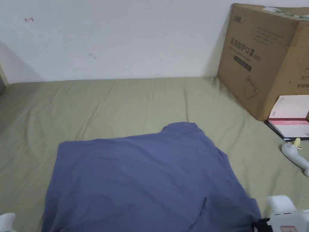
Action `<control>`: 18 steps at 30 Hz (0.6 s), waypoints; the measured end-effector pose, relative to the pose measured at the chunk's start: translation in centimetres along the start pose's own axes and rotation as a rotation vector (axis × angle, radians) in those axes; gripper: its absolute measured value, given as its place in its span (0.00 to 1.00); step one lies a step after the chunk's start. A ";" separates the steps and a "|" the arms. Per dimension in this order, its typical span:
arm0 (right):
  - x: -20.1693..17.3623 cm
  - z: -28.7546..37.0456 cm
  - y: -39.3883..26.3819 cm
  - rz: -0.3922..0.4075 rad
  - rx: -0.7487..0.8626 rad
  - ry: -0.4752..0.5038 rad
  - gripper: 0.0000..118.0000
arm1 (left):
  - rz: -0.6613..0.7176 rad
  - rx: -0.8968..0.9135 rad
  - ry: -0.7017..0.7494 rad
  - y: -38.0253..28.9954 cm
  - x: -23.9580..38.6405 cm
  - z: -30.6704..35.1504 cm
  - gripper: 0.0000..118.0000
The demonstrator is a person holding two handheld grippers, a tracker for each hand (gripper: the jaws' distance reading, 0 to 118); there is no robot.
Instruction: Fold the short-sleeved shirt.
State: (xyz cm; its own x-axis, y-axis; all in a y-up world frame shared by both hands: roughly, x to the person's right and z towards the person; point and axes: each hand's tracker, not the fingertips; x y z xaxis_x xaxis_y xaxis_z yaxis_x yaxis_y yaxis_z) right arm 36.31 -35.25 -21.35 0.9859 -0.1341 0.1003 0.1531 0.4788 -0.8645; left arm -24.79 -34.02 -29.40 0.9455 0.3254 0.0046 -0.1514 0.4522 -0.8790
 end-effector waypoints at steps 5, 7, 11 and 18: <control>0.0 1.9 3.3 -0.054 0.142 0.025 0.05 | 0.089 0.088 -0.082 2.7 0.3 1.4 0.05; 0.1 1.3 5.5 -0.125 0.197 0.041 0.05 | 0.137 0.136 -0.125 4.7 0.5 1.1 0.05; -1.3 -1.9 10.5 -0.190 0.248 0.020 0.05 | 0.170 0.205 -0.167 9.8 0.9 -1.8 0.05; -0.7 -11.6 19.3 -0.274 0.266 0.000 0.05 | 0.208 0.166 -0.150 17.1 0.2 -10.9 0.05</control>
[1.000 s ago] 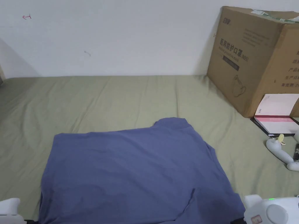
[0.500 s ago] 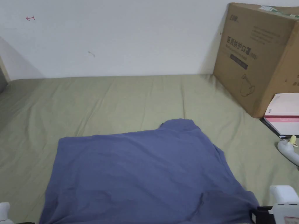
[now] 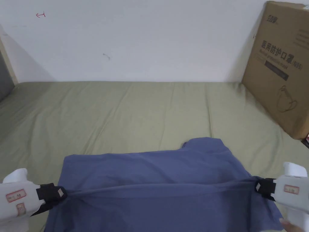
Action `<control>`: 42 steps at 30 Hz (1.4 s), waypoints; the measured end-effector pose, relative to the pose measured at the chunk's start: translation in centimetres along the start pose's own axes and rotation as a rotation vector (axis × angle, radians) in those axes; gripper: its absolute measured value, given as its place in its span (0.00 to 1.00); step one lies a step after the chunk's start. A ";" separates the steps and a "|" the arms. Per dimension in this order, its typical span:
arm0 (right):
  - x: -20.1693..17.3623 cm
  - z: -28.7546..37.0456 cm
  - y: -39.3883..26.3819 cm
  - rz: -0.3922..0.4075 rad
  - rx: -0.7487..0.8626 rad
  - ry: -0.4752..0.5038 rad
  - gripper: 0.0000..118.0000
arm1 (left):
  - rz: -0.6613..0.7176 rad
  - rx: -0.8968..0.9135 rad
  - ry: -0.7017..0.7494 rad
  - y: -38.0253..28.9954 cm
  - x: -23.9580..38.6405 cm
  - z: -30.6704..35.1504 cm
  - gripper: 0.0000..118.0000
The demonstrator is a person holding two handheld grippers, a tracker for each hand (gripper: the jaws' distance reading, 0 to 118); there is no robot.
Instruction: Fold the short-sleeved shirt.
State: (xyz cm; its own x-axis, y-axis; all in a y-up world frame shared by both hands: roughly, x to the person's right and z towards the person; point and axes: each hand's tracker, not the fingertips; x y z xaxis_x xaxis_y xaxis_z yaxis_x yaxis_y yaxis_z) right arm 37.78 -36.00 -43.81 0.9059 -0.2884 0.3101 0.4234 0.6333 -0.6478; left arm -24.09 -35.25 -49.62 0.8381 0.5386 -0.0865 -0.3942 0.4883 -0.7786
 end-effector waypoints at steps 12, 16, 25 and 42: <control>-2.0 0.6 -0.6 0.079 0.044 -0.058 0.82 | -0.154 0.148 -0.003 -0.8 0.9 1.4 0.80; -4.9 7.4 -2.0 0.217 0.212 -0.014 0.83 | -0.389 0.244 -0.003 -2.4 5.3 6.4 0.87; -9.1 17.2 -7.7 0.299 0.349 0.133 0.00 | -0.484 0.285 0.032 -8.8 8.1 12.9 0.00; -6.7 16.2 -8.3 0.131 0.239 0.241 0.00 | -0.294 -0.199 0.195 -1.8 1.6 2.8 0.06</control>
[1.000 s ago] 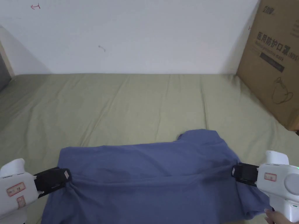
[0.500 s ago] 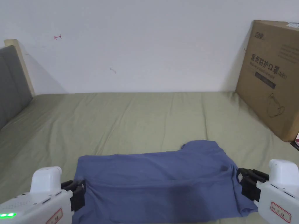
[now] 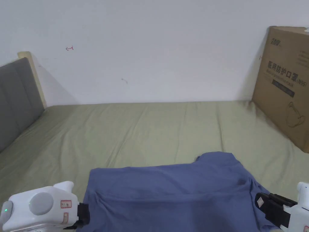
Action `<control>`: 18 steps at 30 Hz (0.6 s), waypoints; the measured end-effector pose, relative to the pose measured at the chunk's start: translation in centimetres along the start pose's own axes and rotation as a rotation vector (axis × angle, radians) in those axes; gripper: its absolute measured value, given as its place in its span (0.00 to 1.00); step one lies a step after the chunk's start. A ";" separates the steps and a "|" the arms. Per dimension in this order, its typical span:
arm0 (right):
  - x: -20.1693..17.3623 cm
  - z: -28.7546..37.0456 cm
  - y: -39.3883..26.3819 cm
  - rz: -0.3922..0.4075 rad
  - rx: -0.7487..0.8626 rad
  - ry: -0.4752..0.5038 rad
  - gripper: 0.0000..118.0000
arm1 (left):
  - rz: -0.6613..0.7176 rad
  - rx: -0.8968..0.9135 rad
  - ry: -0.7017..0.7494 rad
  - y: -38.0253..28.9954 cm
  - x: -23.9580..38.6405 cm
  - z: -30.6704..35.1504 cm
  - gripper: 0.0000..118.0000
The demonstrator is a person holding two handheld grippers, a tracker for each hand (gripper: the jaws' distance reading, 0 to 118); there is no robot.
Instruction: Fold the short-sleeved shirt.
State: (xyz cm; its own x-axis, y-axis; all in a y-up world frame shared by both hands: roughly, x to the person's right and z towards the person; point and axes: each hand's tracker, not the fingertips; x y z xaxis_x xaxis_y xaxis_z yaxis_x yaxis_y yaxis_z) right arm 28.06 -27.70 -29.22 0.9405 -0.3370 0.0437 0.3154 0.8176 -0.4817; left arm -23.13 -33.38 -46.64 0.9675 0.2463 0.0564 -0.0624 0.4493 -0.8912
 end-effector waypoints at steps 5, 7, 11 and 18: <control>1.1 -1.8 -0.5 -0.028 -0.060 0.016 0.00 | 0.010 -0.073 0.144 0.2 -2.1 -7.0 0.89; 1.6 -2.4 -1.0 -0.061 -0.078 0.051 0.00 | 0.016 -0.160 0.103 -0.3 -2.9 -9.9 0.90; 2.0 -3.4 -1.6 -0.062 -0.112 0.034 0.00 | 0.015 -0.112 0.110 -1.1 -2.6 -10.6 0.99; 3.5 -3.3 -1.8 -0.069 -0.141 0.029 0.00 | -0.078 0.010 0.159 -3.0 -1.5 -8.3 0.64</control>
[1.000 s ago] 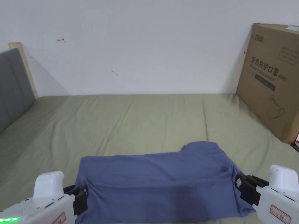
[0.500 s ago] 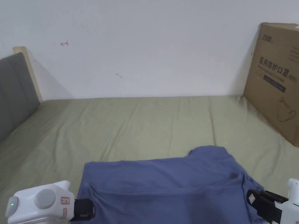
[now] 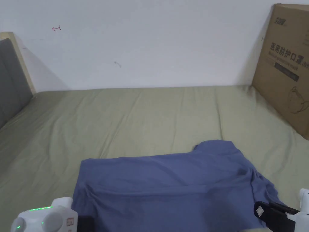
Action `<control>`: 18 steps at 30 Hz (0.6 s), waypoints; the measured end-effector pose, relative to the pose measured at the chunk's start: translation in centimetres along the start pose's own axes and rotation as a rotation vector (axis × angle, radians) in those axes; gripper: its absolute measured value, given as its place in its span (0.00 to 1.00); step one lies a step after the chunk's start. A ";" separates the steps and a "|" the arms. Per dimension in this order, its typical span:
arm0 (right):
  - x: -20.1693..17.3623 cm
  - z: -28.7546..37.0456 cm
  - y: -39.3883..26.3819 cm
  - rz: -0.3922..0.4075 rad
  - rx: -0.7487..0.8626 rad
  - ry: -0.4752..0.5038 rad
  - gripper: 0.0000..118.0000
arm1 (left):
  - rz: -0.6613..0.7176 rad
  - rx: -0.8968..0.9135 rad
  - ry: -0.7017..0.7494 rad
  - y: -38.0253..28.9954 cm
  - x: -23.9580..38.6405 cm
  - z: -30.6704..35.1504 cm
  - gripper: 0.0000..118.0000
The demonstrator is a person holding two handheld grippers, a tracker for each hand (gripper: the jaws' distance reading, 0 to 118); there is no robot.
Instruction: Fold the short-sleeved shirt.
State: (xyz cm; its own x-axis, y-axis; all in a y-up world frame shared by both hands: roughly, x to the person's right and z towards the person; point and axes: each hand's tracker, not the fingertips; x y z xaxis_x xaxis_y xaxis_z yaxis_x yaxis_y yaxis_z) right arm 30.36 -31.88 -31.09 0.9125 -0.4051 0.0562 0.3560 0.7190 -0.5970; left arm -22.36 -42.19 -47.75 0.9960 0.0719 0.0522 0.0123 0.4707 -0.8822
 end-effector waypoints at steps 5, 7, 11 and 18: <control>2.3 0.2 1.8 0.011 -0.004 -0.060 0.00 | 0.022 0.103 -0.131 -0.6 -1.3 5.4 0.06; 3.6 -0.3 2.9 0.020 -0.008 -0.088 0.00 | 0.009 0.186 -0.128 -0.2 -1.0 8.0 0.06; 6.6 -2.7 5.3 -0.012 -0.068 -0.190 0.07 | -0.064 0.234 -0.118 0.5 0.4 11.1 0.06; 13.5 -10.3 6.4 -0.196 -0.348 -0.290 0.83 | -0.032 0.268 -0.139 1.1 0.9 12.8 0.06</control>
State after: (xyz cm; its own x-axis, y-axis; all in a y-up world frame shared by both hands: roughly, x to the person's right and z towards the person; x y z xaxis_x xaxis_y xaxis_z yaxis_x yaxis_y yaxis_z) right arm 42.87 -38.57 -42.41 0.8711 -0.3045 0.3852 0.4834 0.3935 -0.7820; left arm -22.58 -30.37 -42.65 0.9738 0.1642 0.1575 0.0012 0.6886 -0.7252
